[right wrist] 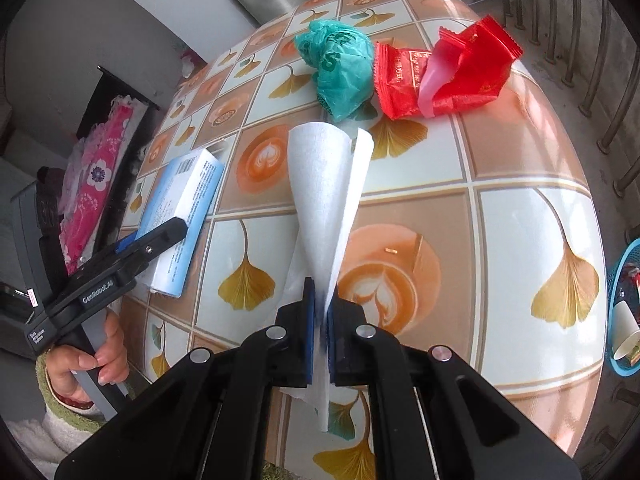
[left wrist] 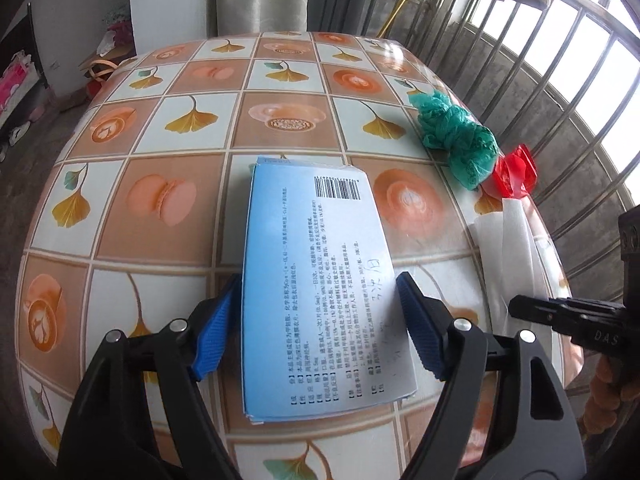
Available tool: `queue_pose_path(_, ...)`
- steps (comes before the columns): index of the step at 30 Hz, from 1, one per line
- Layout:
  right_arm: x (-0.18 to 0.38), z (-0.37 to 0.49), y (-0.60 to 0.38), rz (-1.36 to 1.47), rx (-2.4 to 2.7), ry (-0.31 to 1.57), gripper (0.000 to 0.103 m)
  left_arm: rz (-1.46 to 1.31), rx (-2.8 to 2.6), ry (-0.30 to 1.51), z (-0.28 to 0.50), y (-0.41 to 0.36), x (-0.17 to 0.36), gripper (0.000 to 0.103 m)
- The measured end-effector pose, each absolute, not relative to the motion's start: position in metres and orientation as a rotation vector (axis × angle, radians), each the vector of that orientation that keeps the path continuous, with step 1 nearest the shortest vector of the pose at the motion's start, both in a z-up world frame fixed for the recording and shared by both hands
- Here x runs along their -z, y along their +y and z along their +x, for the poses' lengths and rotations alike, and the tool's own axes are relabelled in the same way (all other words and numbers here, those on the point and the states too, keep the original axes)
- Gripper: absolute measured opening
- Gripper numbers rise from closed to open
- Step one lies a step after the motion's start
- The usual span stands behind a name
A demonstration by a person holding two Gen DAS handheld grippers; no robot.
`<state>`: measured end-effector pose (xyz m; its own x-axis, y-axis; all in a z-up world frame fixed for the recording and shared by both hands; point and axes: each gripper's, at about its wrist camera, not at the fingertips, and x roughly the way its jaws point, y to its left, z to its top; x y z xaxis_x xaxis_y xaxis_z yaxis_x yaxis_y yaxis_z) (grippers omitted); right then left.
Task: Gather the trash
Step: 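Lift the blue box with the left gripper while the right lifts the tissue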
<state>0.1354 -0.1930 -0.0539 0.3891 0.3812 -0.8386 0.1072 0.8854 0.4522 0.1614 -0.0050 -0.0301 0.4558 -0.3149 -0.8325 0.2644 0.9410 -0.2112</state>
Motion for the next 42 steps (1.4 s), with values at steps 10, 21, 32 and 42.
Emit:
queue_pose_path(10,0.054,0.124,-0.200,0.520,-0.183,1.173,0.021,-0.059,0.358,1.082,0.124,0.002,0.036,0.074)
queue_pose_path(21,0.044,0.125,-0.183,0.368,-0.060,1.129,0.045,-0.012,0.340,1.051,0.132,-0.008,0.040,0.074)
queue_pose_path(32,0.046,0.124,-0.157,0.140,0.026,1.103,0.044,0.026,0.325,1.017,0.132,-0.012,0.040,0.073)
queue_pose_path(42,0.046,0.125,-0.158,0.131,0.035,1.106,0.023,0.058,0.327,0.985,0.130,-0.016,0.035,0.072)
